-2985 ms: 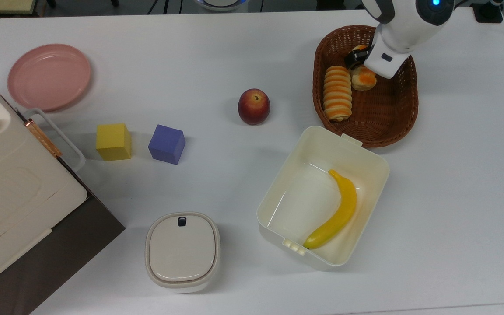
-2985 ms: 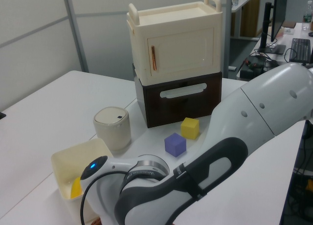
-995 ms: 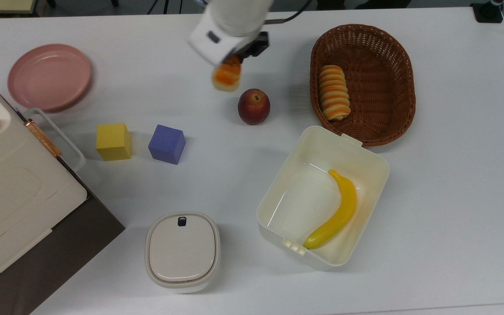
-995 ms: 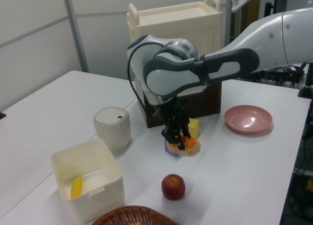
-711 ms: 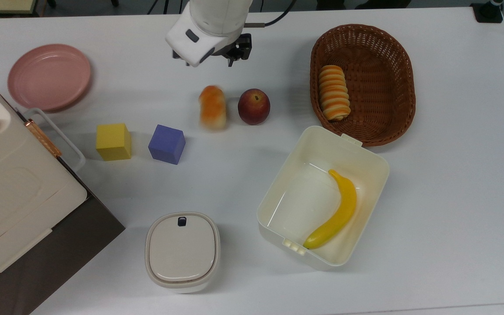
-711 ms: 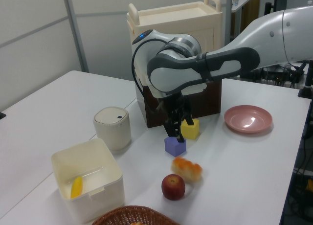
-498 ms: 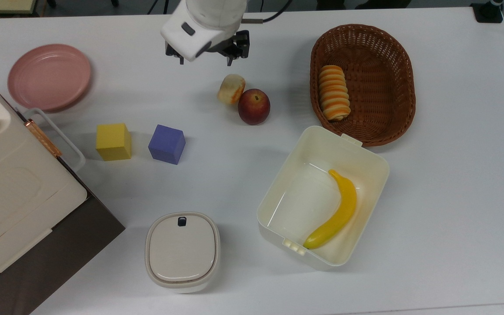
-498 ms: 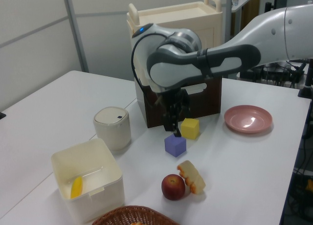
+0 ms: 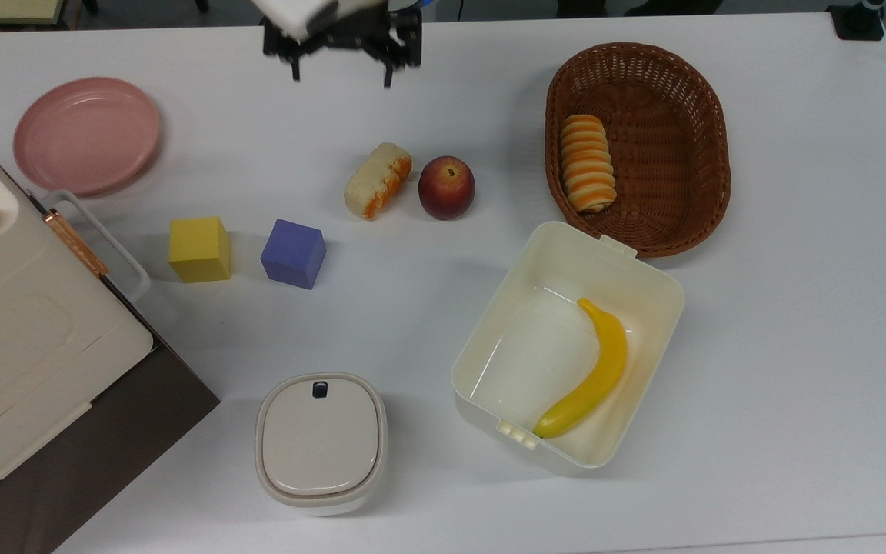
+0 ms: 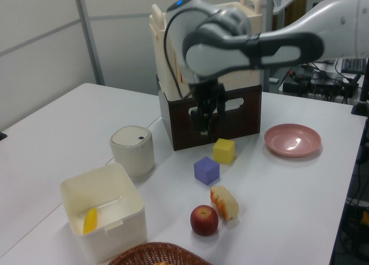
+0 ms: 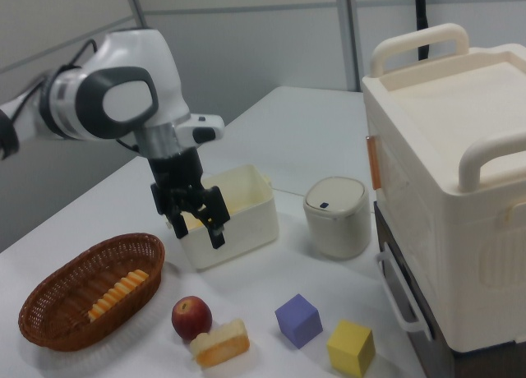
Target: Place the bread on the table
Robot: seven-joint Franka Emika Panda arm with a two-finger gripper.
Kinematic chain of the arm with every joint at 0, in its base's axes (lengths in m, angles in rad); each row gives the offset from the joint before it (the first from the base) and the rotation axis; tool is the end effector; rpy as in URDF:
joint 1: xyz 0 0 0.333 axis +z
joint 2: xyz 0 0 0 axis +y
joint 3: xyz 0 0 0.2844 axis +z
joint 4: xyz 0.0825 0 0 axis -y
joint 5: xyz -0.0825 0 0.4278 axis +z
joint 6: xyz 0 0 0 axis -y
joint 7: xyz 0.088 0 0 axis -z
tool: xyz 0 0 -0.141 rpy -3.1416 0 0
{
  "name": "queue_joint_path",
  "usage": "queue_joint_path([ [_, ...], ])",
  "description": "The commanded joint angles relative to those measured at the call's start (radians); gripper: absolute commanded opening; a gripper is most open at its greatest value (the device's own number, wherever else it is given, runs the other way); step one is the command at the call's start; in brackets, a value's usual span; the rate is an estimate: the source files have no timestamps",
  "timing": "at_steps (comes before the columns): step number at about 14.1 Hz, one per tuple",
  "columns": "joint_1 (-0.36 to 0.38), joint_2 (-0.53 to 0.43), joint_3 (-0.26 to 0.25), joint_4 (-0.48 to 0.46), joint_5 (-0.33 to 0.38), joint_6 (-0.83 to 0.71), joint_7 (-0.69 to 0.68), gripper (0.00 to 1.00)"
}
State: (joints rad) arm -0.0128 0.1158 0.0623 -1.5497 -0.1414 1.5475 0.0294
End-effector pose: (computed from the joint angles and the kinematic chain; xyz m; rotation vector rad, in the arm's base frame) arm 0.6197 0.0091 0.4987 2.9980 0.0377 -0.1686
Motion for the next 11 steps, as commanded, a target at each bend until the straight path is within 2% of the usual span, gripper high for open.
queue_joint_path([
  [1,-0.029,-0.083,0.002,-0.03,0.048,0.0,0.004,1.0],
  [5,-0.041,-0.117,0.002,-0.044,0.068,0.012,0.007,1.0],
  [8,-0.041,-0.117,0.002,-0.046,0.106,0.028,0.027,1.0],
  [11,-0.044,-0.113,0.001,-0.043,0.115,0.048,0.043,1.0],
])
